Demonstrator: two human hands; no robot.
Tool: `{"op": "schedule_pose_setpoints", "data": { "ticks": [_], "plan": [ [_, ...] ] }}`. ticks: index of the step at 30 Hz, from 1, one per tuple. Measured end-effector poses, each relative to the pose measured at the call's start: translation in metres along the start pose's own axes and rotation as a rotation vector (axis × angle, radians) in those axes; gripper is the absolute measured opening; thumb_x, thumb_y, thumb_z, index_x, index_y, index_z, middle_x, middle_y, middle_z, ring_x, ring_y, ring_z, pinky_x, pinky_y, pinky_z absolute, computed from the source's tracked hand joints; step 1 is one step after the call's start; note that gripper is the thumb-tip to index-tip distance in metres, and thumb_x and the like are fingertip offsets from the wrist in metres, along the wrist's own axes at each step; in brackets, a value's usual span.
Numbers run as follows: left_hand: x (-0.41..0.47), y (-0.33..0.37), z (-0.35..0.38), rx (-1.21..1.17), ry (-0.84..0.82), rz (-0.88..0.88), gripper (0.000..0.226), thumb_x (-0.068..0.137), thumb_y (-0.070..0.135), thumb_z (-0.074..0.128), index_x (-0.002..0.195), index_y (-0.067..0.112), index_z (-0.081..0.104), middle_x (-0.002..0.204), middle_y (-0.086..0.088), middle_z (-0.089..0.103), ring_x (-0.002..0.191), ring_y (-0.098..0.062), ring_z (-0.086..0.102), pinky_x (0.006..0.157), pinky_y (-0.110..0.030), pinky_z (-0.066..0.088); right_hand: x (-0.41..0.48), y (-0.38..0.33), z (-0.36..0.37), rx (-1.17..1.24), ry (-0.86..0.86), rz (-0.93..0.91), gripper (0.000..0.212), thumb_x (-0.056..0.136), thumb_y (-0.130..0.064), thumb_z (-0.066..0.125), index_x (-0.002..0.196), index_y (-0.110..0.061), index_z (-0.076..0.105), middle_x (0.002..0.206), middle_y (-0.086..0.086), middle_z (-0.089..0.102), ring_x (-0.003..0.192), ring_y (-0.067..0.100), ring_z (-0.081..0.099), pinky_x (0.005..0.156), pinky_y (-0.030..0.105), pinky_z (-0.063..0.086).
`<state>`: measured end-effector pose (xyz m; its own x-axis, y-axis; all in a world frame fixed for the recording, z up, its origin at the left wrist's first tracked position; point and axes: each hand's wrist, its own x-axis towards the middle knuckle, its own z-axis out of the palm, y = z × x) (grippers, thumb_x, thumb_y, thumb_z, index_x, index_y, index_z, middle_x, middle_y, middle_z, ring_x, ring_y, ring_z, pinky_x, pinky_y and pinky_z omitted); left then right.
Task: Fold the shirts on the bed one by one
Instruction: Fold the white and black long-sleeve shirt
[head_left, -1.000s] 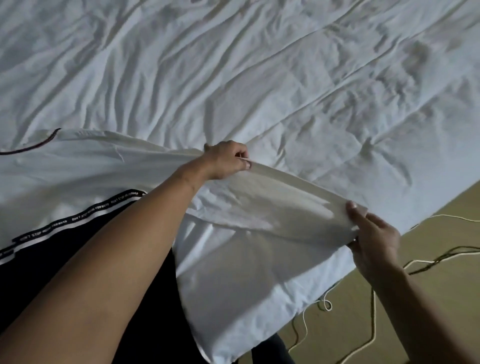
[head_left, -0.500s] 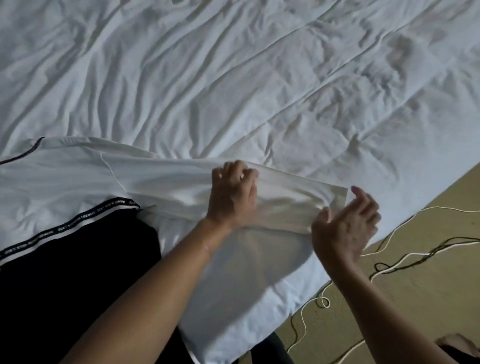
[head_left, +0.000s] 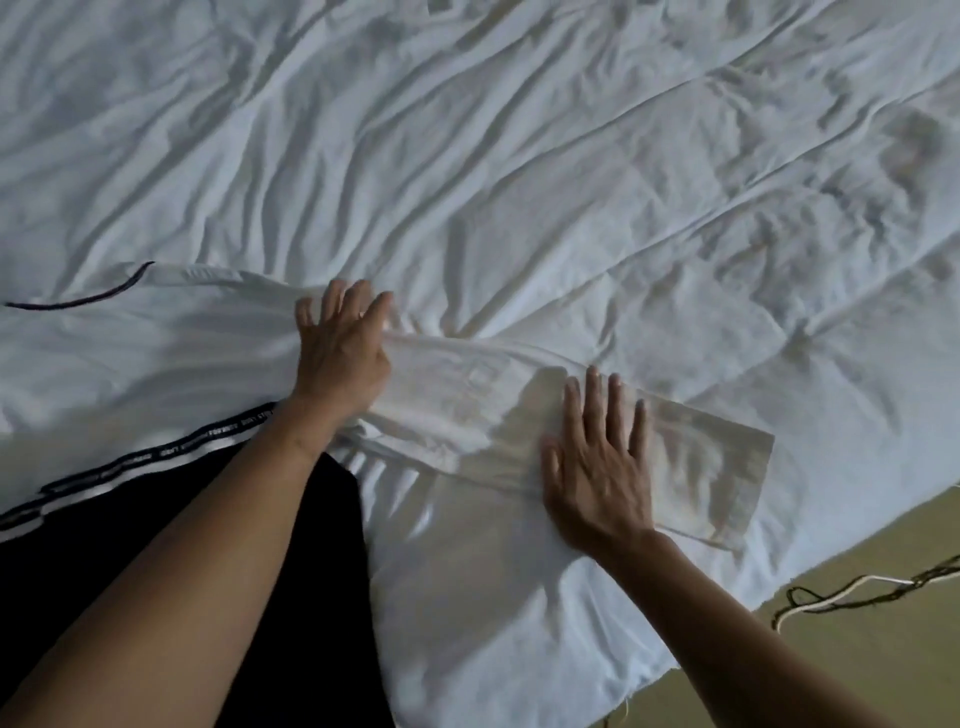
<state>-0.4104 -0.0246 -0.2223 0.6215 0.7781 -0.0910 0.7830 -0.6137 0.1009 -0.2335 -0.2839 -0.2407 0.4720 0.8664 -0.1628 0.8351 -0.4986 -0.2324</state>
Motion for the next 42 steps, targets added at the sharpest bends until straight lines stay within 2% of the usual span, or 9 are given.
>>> {"op": "schedule_pose_setpoints", "data": {
  "ticks": [3,10,12,16,23,26,30,37,42],
  "plan": [
    [0.027,-0.041,-0.010,0.032,-0.243,-0.010,0.049,0.086,0.008,0.052,0.131,0.026,0.060,0.134,-0.002,0.059,0.133,-0.029,0.047,0.113,-0.065,0.019,0.028,-0.040,0.012,0.036,-0.036,-0.149,0.071,0.105,-0.045,0.025,0.164,-0.007,0.016,0.173,0.014,0.002,0.160,0.033,-0.005,0.127,0.057,0.001],
    [0.080,-0.053,-0.033,-0.086,-0.606,-0.062,0.019,0.103,0.042,0.054,0.095,0.031,0.067,0.100,0.005,0.065,0.111,-0.022,0.056,0.112,-0.051,0.016,0.068,-0.069,0.039,0.048,-0.033,-0.170,0.080,0.104,-0.055,0.032,0.166,-0.013,0.004,0.173,0.013,-0.009,0.159,0.032,-0.012,0.127,0.058,-0.002],
    [0.088,-0.057,-0.035,-0.217,-0.490,-0.078,0.021,0.101,0.034,0.060,0.081,0.032,0.065,0.088,0.013,0.065,0.105,-0.023,0.060,0.109,-0.047,0.022,0.067,-0.066,0.044,0.031,-0.020,-0.173,0.084,0.103,-0.057,0.035,0.166,-0.012,0.002,0.172,0.014,-0.010,0.159,0.034,-0.012,0.127,0.059,-0.001],
    [0.095,-0.057,-0.026,-0.297,-0.140,-0.080,0.021,0.105,0.032,0.056,0.089,0.023,0.065,0.077,0.022,0.058,0.096,-0.023,0.063,0.102,-0.042,0.031,0.063,-0.065,0.050,0.051,0.017,-0.168,0.089,0.102,-0.057,0.037,0.165,-0.007,0.000,0.172,0.015,-0.008,0.159,0.034,-0.010,0.127,0.058,-0.003],
    [0.094,-0.060,-0.006,-0.247,-0.357,-0.035,0.024,0.094,0.060,0.059,0.094,0.037,0.062,0.095,0.003,0.062,0.108,-0.022,0.053,0.103,-0.044,0.024,0.064,-0.063,0.052,0.060,-0.004,-0.225,0.083,0.103,-0.055,0.036,0.165,-0.008,0.007,0.173,0.011,-0.002,0.160,0.032,-0.006,0.128,0.055,0.001],
    [0.086,-0.057,0.001,-0.081,-0.027,0.056,0.011,0.097,0.029,0.058,0.093,0.024,0.067,0.100,0.002,0.065,0.106,-0.028,0.054,0.091,-0.043,0.027,0.068,-0.066,0.055,0.025,-0.033,-0.187,0.086,0.103,-0.060,0.034,0.166,-0.010,0.005,0.173,0.010,-0.005,0.159,0.034,-0.011,0.128,0.055,-0.002],
    [0.036,-0.031,0.002,-0.130,0.356,-0.142,0.030,0.093,0.019,0.060,0.122,0.015,0.067,0.126,-0.011,0.060,0.121,-0.038,0.054,0.097,-0.051,0.039,0.070,-0.066,0.057,0.017,-0.055,-0.166,0.087,0.102,-0.061,0.033,0.166,-0.010,0.004,0.173,0.010,-0.006,0.159,0.034,-0.012,0.128,0.056,-0.001],
    [-0.075,0.029,0.067,-0.062,-0.019,-0.046,0.065,0.110,0.041,0.035,0.164,0.008,0.024,0.172,-0.019,0.014,0.160,-0.035,0.010,0.125,-0.061,0.015,0.069,-0.066,0.060,-0.006,-0.045,-0.179,0.077,0.106,-0.051,0.026,0.165,-0.008,0.004,0.173,0.012,-0.008,0.159,0.034,-0.013,0.127,0.059,-0.001],
    [-0.051,-0.012,0.045,-0.068,-0.018,-0.224,0.062,0.109,0.041,0.027,0.158,0.004,0.038,0.168,-0.023,0.027,0.159,-0.039,0.015,0.128,-0.058,0.009,0.067,-0.071,0.057,-0.037,-0.050,-0.165,0.076,0.107,-0.052,0.023,0.165,-0.009,0.000,0.173,0.011,-0.011,0.158,0.031,-0.016,0.127,0.058,-0.004]
  ]
}}
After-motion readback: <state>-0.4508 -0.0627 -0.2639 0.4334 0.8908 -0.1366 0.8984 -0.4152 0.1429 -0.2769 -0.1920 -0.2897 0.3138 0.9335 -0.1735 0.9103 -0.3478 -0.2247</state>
